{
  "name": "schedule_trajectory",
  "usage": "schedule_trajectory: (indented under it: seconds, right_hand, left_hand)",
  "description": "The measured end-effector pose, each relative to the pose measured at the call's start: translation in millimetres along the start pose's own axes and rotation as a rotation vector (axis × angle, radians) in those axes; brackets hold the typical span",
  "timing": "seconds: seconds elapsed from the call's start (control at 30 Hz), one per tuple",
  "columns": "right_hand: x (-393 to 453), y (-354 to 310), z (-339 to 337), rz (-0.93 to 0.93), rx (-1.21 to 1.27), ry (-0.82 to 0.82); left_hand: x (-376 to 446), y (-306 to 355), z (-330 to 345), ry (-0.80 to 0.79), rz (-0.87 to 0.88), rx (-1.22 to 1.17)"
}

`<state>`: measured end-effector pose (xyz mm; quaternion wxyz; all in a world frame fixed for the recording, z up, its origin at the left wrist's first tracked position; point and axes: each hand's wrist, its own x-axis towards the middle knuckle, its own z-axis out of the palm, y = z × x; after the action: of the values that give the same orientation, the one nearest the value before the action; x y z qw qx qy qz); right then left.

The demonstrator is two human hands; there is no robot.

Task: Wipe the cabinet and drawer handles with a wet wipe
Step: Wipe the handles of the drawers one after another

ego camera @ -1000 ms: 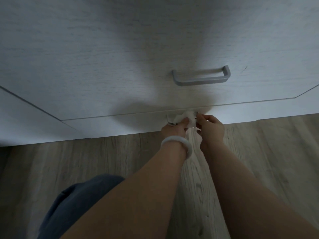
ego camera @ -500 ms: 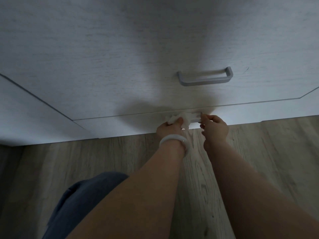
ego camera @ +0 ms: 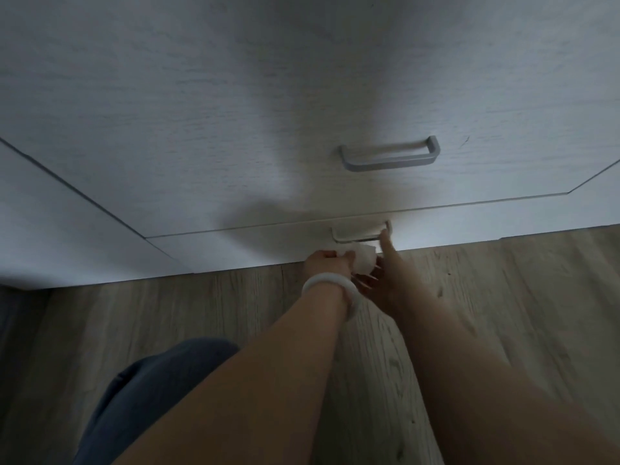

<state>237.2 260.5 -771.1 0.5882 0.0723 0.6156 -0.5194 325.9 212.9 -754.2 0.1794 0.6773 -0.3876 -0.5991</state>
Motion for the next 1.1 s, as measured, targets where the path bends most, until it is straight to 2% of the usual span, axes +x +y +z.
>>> schedule_trajectory:
  seconds: [0.07,0.13,0.2,0.3,0.37,0.43,0.5,0.6,0.83,0.93,1.1]
  right_hand:
    - [-2.8,7.3,-3.0,0.062,-0.039,-0.166]
    - [-1.7,7.6,-3.7,0.071,0.014,-0.198]
    - [4.7,3.7,-5.6,0.039,0.096,-0.081]
    - [7.2,-6.3,-12.9,-0.073,0.175,0.186]
    - [6.7,-12.5,-18.4,-0.182,0.33,0.303]
    - [3.6,-18.1,-16.2,-0.313,0.356,0.353]
    - [1.7,-19.2,-8.1,-0.425,0.264,0.337]
    - [4.7,-17.3,-1.6,-0.548,0.091,0.357]
    - [4.5,-18.1,-4.2,-0.691,-0.238,0.456]
    - [5.1,-12.7,-1.3,-0.734,-0.335,0.498]
    - [5.2,-5.0,5.3,-0.774,-0.465,0.462]
  left_hand:
    - [-0.3,2.5,-1.3,-0.027,-0.016,0.022]
    - [0.0,6.1,-0.2,-0.03,-0.004,0.063]
    - [1.1,8.1,1.1,-0.062,0.019,0.02]
    - [2.6,12.6,0.0,-0.115,0.008,0.003]
    - [5.5,13.1,-2.1,-0.065,0.044,-0.02]
    - [8.6,12.3,-3.4,0.026,0.131,-0.083]
    - [4.6,11.2,-4.5,0.11,0.314,0.112]
    - [1.4,3.3,-0.2,0.122,0.494,0.188]
    - [1.2,7.2,-7.1,0.147,0.543,0.317]
    - [2.4,7.4,-7.7,0.163,0.513,0.312]
    - [6.6,14.0,-6.5,0.155,0.456,0.355]
